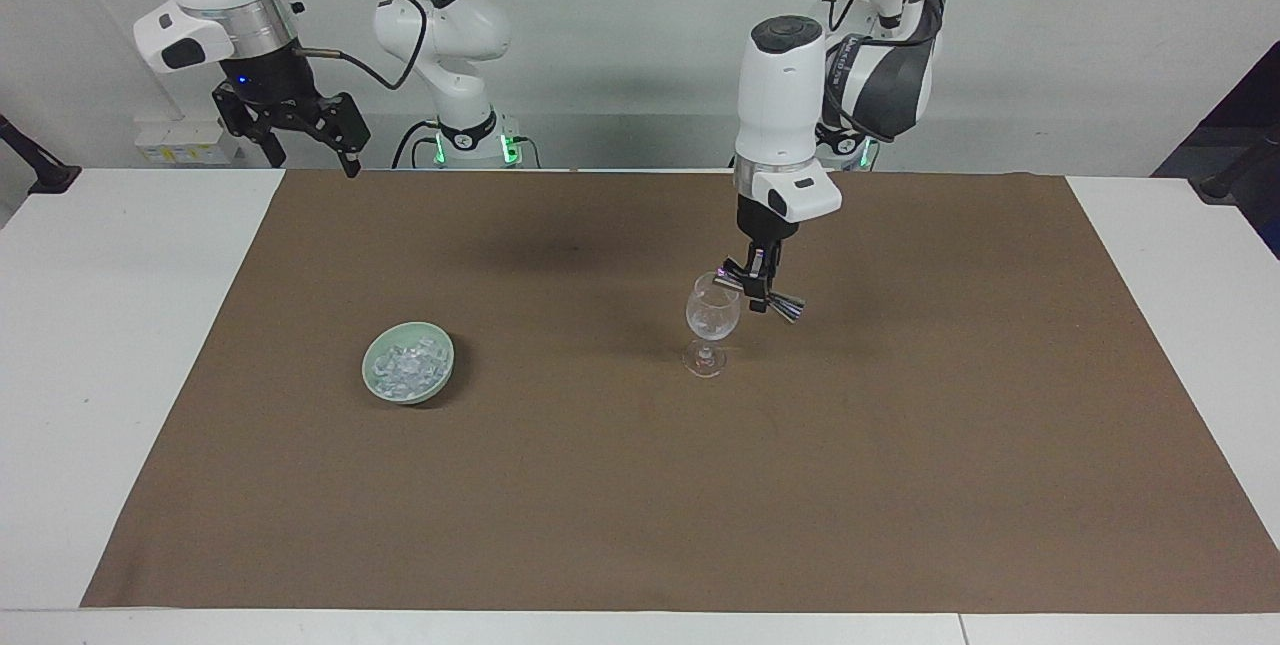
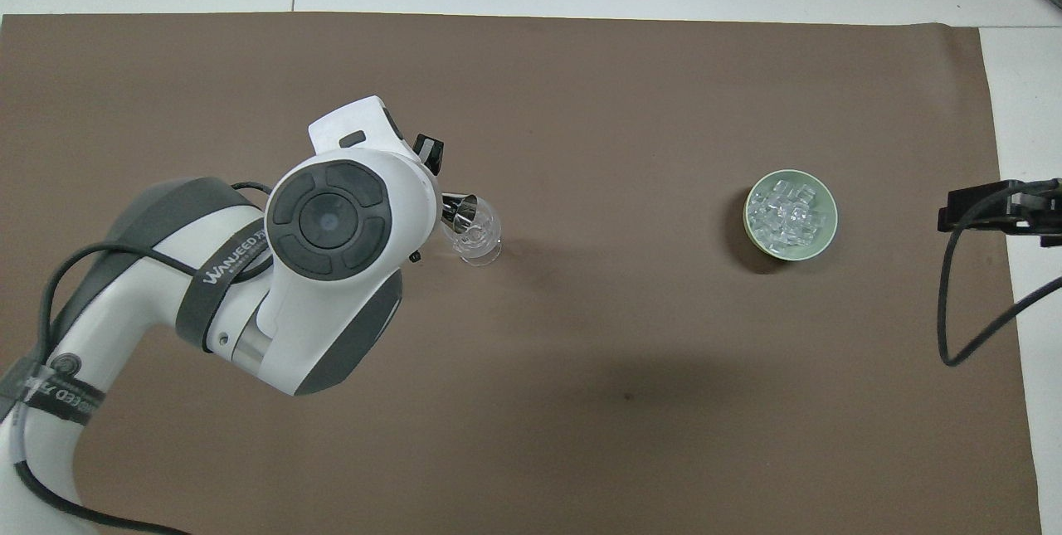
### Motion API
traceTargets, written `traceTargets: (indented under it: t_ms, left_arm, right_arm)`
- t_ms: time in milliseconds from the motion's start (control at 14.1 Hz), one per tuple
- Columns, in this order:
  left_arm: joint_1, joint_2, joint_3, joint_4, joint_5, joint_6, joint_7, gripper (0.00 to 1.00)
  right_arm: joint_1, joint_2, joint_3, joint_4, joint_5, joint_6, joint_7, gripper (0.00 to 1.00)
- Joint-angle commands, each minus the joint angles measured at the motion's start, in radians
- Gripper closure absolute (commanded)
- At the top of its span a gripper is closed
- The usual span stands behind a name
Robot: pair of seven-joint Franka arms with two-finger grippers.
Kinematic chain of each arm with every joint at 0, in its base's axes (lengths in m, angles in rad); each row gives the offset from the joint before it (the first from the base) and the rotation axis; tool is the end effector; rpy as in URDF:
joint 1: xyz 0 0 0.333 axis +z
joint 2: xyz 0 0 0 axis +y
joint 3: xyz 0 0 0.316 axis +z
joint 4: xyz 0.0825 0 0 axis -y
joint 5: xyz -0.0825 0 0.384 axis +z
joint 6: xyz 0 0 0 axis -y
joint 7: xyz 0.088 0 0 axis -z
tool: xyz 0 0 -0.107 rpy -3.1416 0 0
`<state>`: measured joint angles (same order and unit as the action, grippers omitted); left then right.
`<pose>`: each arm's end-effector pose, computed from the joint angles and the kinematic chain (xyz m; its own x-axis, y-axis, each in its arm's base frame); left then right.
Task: Pour wine and add ice with both arms
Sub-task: 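Carry the bottle back with the left gripper while the right gripper reaches the tin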
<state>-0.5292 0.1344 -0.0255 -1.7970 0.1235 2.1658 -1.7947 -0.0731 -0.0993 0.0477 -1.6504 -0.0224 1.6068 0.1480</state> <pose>0.5325 -0.3235 0.4935 0.3703 0.9271 0.0583 0.8942 -0.3728 0.2477 0.5267 -0.0144 0.6437 0.9834 -0.1716 0.0589 -0.1730 -0.9848 0.0186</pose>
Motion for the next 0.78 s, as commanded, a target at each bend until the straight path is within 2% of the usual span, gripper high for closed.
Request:
traceTargets:
  t_ms: [0,213,427,711]
  left_arm:
    - [0.043,-0.007,-0.005,0.014,-0.125,-0.023,0.021,1.00]
    - [0.110,-0.021,-0.005,0.013,-0.243,-0.052,0.032,1.00]
    - [0.181,-0.041,0.001,0.013,-0.448,-0.119,0.164,1.00]
    - [0.282,-0.059,0.001,-0.018,-0.579,-0.164,0.205,1.00]
  right_arm:
    - [-0.007,-0.022,0.001,-0.083,0.015,0.065,-0.025,0.00]
    - [-0.007,-0.019,0.001,-0.173,0.015,0.162,-0.034,0.00]
    - [0.003,-0.005,0.003,-0.264,0.013,0.264,-0.036,0.00]
    - [0.023,0.058,0.001,-0.331,0.013,0.387,-0.036,0.00]
